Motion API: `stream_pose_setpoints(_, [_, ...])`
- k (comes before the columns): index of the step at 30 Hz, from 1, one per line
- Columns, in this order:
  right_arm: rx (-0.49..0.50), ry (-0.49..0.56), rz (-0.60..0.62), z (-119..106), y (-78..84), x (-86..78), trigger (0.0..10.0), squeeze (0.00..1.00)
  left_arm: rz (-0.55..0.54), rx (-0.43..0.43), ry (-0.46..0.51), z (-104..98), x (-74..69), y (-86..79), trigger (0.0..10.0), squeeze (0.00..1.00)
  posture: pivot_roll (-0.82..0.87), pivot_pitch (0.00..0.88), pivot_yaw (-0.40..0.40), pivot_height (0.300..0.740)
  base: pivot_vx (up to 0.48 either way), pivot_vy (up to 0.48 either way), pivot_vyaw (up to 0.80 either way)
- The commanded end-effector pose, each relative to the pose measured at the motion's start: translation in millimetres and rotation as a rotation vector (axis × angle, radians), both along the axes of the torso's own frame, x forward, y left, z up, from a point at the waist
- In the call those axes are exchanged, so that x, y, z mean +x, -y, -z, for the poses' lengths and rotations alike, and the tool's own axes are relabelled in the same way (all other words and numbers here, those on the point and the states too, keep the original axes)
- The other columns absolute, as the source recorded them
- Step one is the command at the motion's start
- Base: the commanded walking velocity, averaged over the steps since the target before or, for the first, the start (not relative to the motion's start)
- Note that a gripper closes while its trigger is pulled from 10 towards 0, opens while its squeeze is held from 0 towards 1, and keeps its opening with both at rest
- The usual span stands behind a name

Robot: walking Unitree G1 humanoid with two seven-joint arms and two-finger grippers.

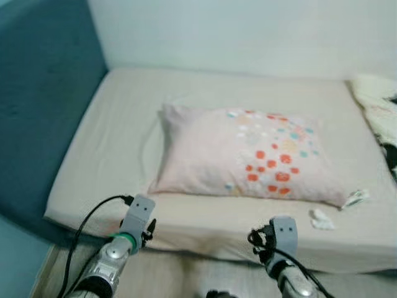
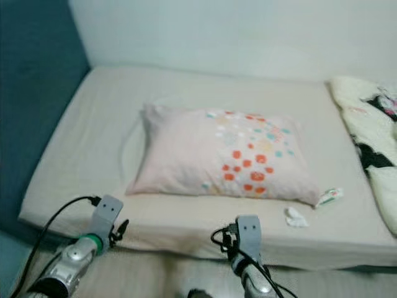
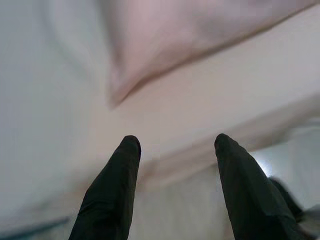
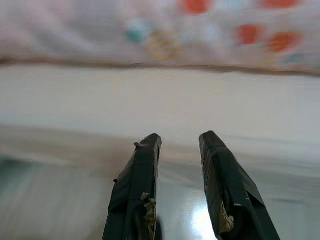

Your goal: Clean up the room

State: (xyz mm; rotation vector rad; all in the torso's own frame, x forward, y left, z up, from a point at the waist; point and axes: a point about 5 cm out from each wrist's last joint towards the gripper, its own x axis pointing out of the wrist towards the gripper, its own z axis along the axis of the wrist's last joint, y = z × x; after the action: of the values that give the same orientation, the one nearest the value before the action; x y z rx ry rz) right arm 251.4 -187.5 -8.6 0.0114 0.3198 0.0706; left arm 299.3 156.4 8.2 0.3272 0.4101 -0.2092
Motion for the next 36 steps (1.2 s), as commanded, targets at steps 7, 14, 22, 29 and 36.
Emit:
stream_pose_setpoints(7, [-0.018, 0.007, 0.035, -1, 7.4, 0.7, 10.0, 0.0, -0.041, 0.029, -0.027, 7, -6.2, -10.9, 10.0, 0.0, -0.03, 0.104, 0.06, 0.722, 0.0, 0.0, -0.75])
stream_pose_setpoints(14, [-0.026, 0.032, 0.015, -5, 3.4, 4.9, 10.0, 0.0, -0.038, 0.028, 0.007, 3, -4.0, -11.1, 10.0, 0.0, -0.02, 0.101, 0.058, 0.722, 0.274, 0.0, -0.17])
stream_pose_setpoints(22, [-0.024, 0.026, 0.013, -4, 2.1, 3.4, 10.0, 0.0, -0.058, 0.017, -0.009, 5, -4.8, -10.5, 10.0, 0.0, -0.03, 0.102, 0.056, 0.722, 0.3, 0.0, 0.0])
stream_pose_setpoints(29, [-0.027, 0.024, 0.009, -3, 2.5, 3.6, 10.0, 0.0, -0.07, 0.009, 0.001, 4, -3.9, -10.1, 10.0, 0.0, -0.03, 0.1, 0.052, 0.722, 0.0, 0.0, 0.0])
stream_pose_setpoints(36, [-0.033, 0.024, -0.012, -4, 1.5, 4.0, 10.0, 0.0, -0.072, 0.005, 0.001, 4, -4.2, -9.3, 10.0, 0.0, -0.03, 0.097, 0.049, 0.722, 0.0, 0.0, 0.0])
